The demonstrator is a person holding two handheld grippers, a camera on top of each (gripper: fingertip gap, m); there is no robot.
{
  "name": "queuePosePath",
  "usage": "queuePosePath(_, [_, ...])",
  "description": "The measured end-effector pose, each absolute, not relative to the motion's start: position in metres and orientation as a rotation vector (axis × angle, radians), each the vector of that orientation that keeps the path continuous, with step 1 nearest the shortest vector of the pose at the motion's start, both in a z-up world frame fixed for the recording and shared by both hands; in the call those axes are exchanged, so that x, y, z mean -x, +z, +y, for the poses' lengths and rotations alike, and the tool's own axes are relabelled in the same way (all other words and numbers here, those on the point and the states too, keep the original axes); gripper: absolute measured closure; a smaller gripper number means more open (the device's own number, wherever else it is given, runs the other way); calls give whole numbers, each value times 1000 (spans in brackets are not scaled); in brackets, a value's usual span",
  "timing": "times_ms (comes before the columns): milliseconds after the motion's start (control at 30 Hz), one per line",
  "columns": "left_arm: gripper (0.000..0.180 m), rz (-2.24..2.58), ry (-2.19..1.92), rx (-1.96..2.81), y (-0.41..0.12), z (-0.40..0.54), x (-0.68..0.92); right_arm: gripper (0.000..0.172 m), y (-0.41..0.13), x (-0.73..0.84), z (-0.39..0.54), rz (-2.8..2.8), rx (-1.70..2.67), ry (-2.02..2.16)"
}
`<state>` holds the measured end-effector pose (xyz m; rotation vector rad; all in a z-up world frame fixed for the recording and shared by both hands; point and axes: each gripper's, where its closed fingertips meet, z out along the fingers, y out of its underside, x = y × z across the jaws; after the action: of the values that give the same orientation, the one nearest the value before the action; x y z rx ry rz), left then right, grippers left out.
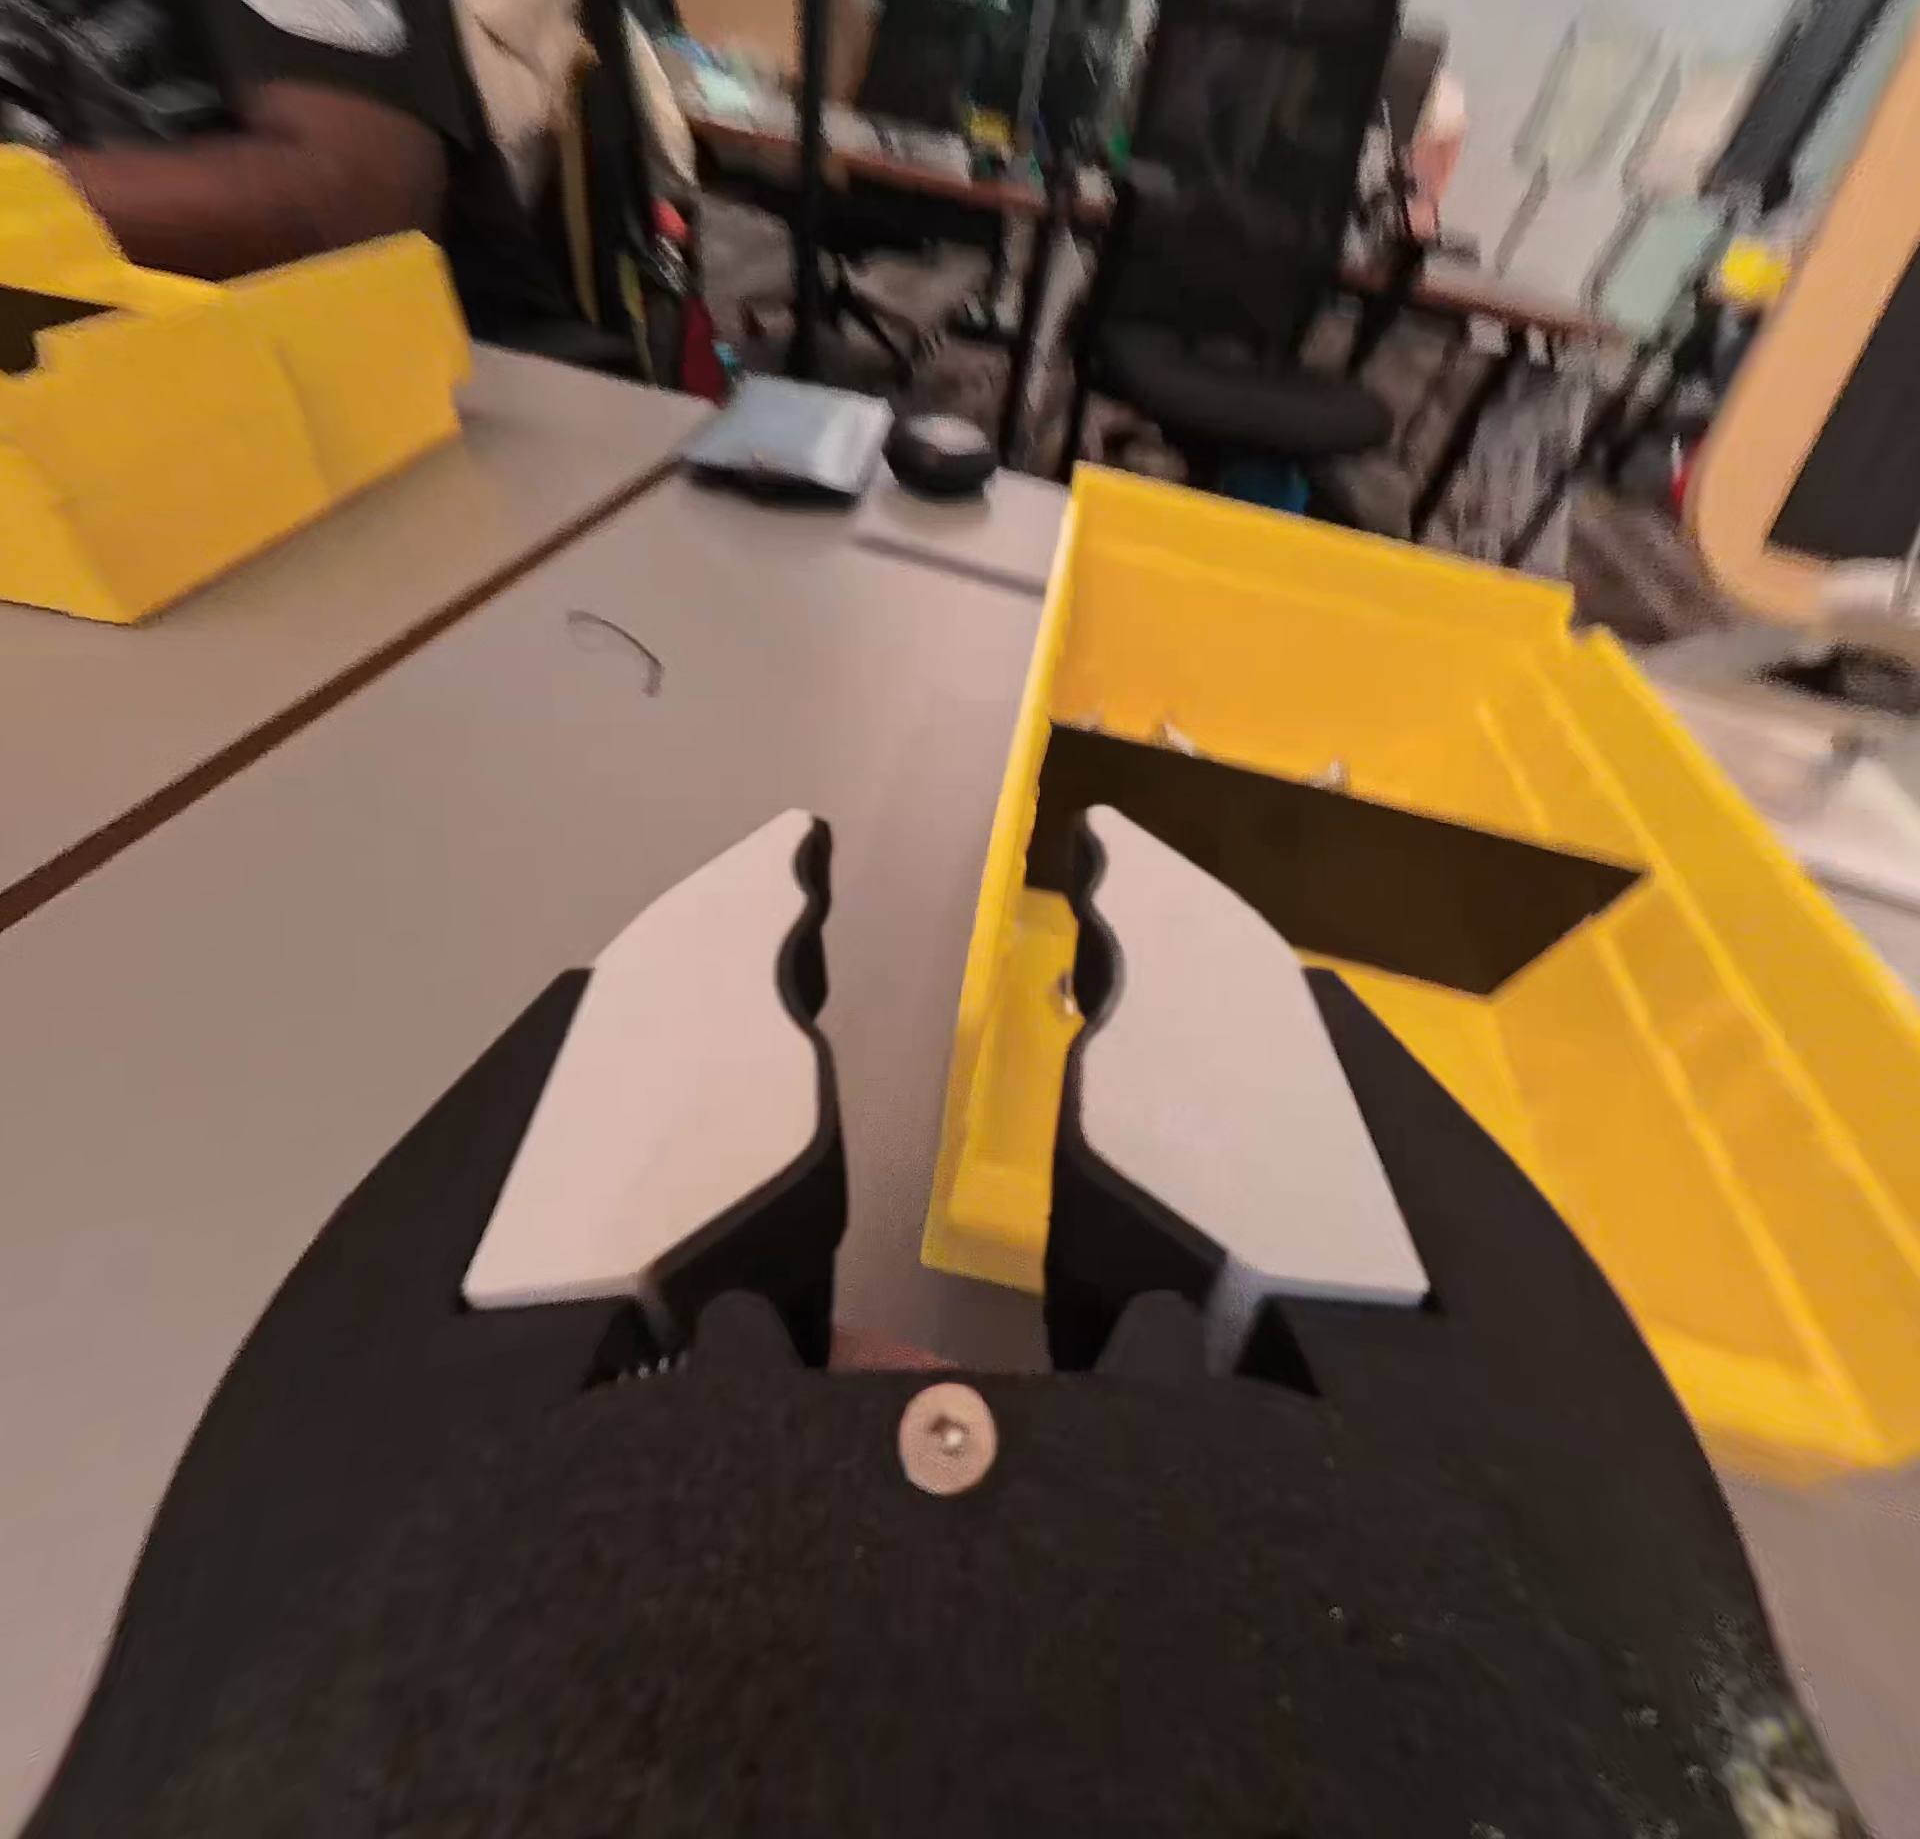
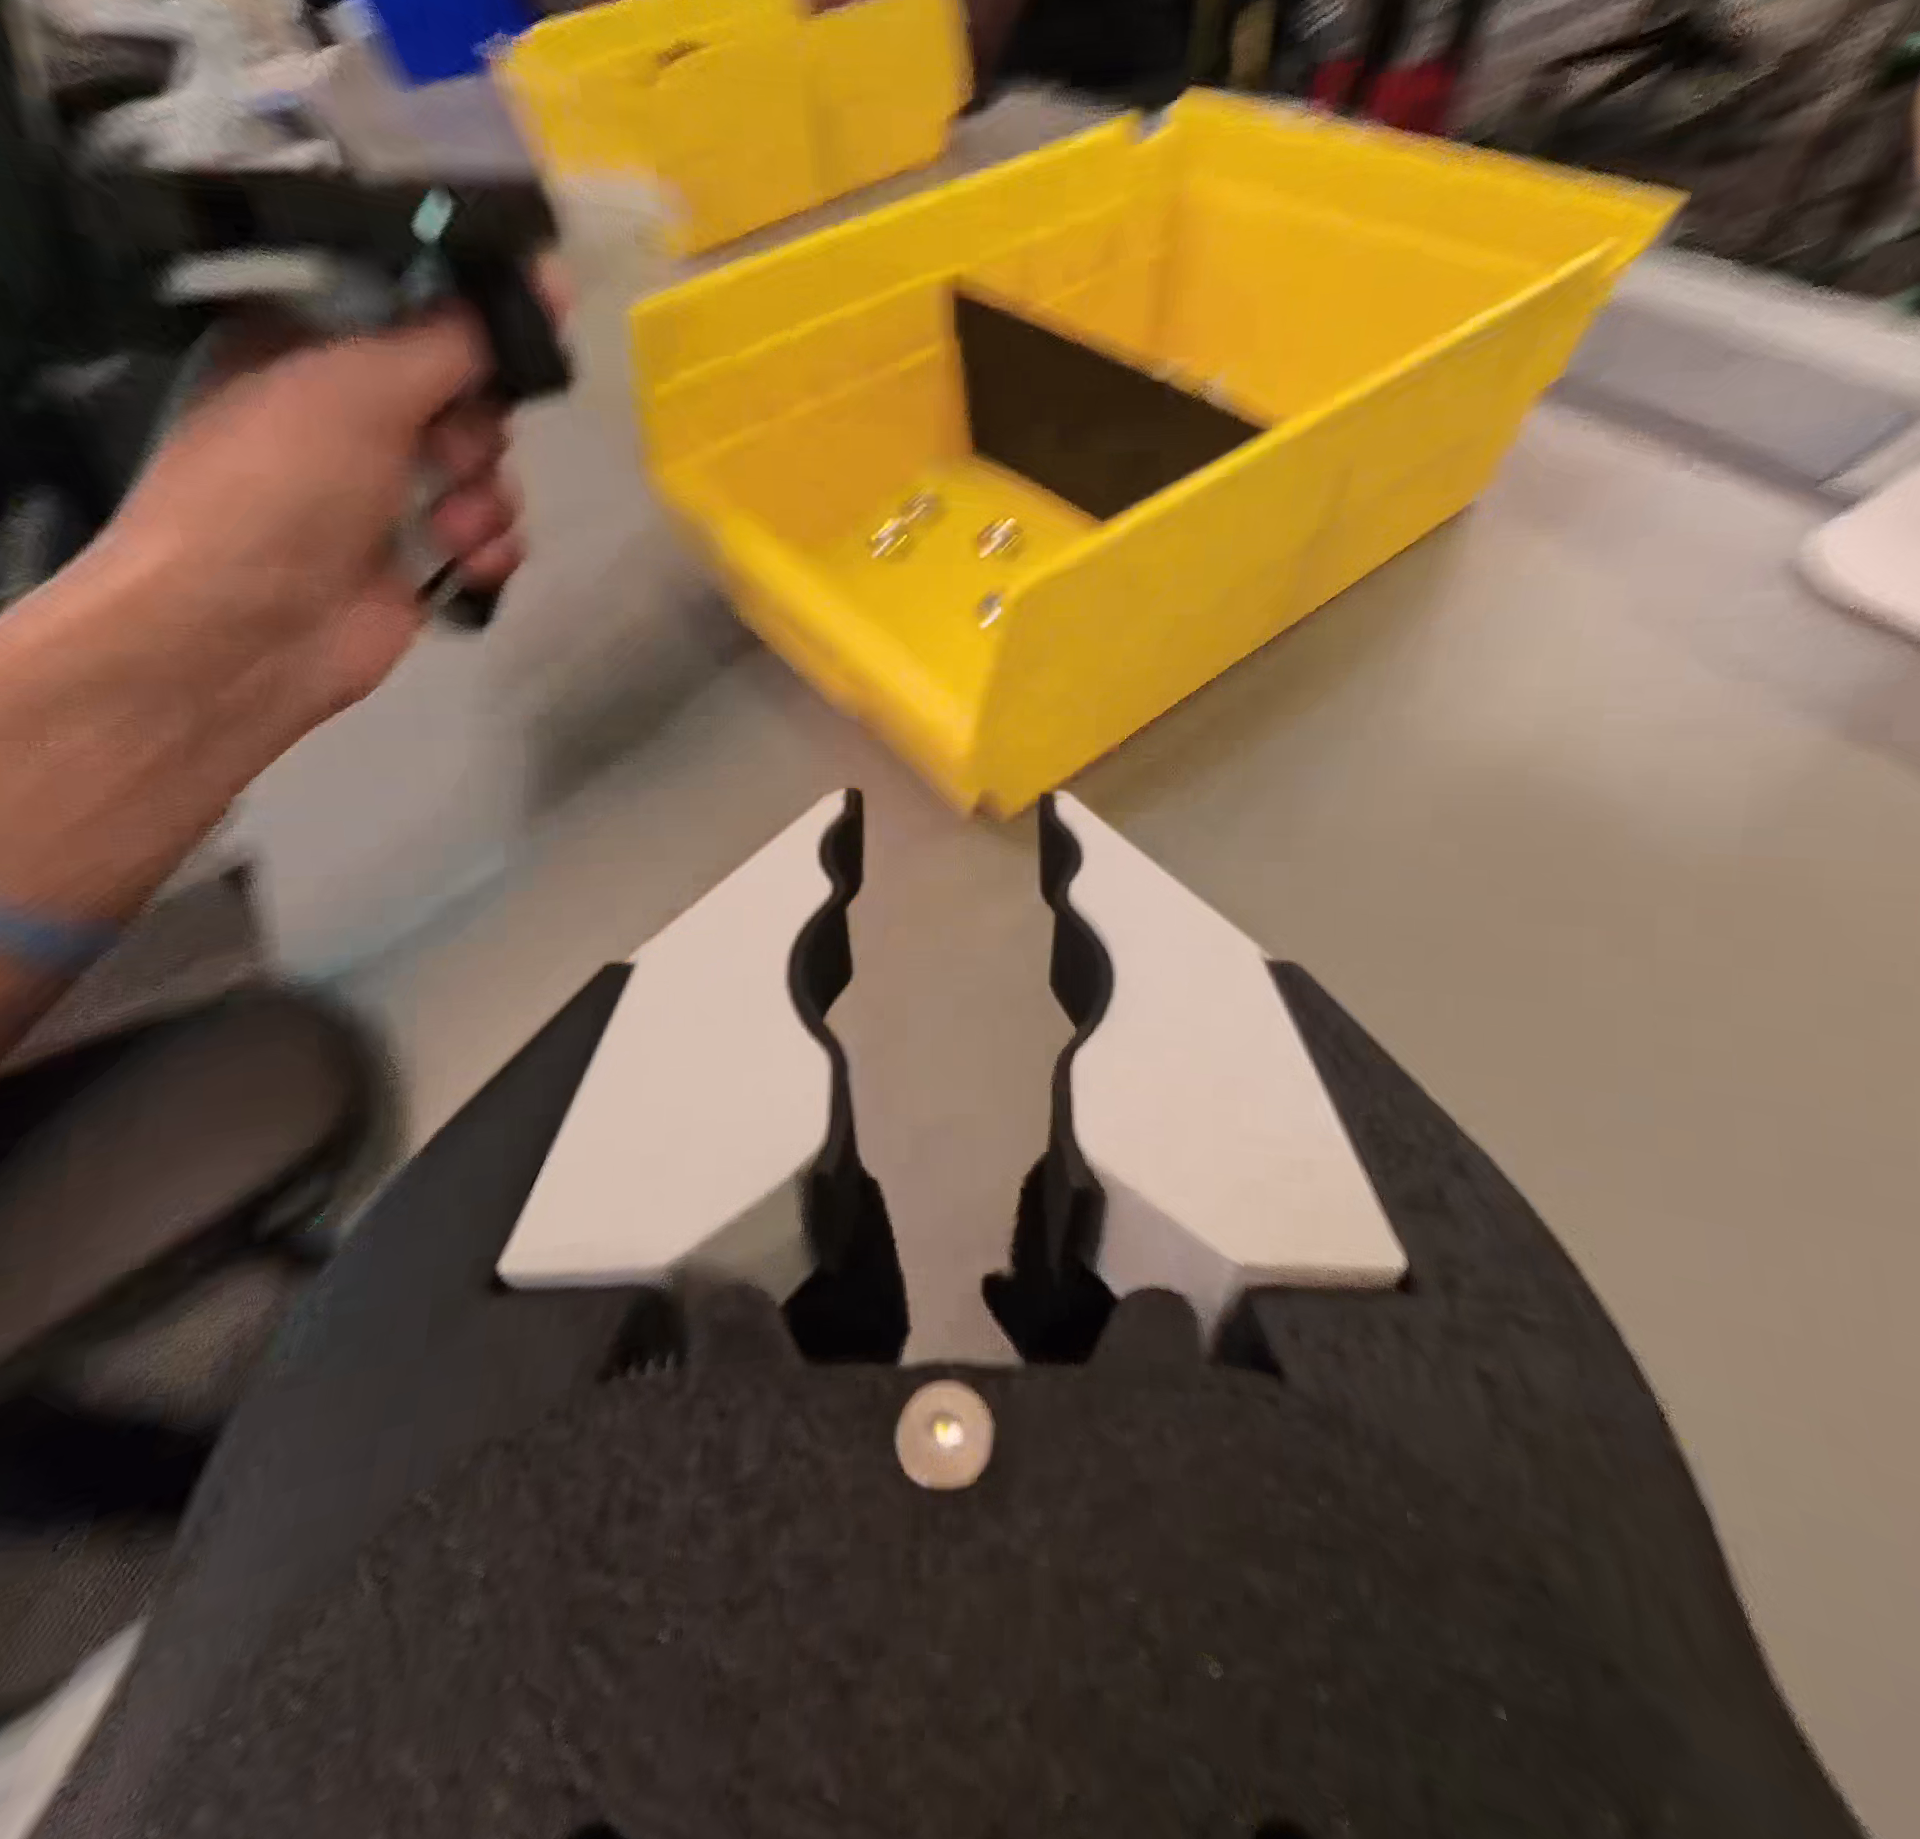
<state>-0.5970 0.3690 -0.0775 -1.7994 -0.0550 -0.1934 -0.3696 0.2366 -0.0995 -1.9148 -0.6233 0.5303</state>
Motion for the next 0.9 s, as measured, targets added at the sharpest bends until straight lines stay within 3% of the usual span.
queuePosePath(200, [134,-106,-159,1580,-39,342,569,132,-134,293,165,-650,2033,884])
queuePosePath(533, [137,285,-382,1707,-68,307,422,131,-97,190,173,-374,1771,650])
queuePosePath(700, [139,260,-354,1782,-82,304,437,132,-57,164,177,-291,1615,591])
queuePosePath(800, [136,220,-423,1817,-89,300,452,129,-61,155,185,-255,1599,593])
queuePosePath(900, [136,215,-227,1870,-101,295,491,122,-73,163,175,-262,1649,682])
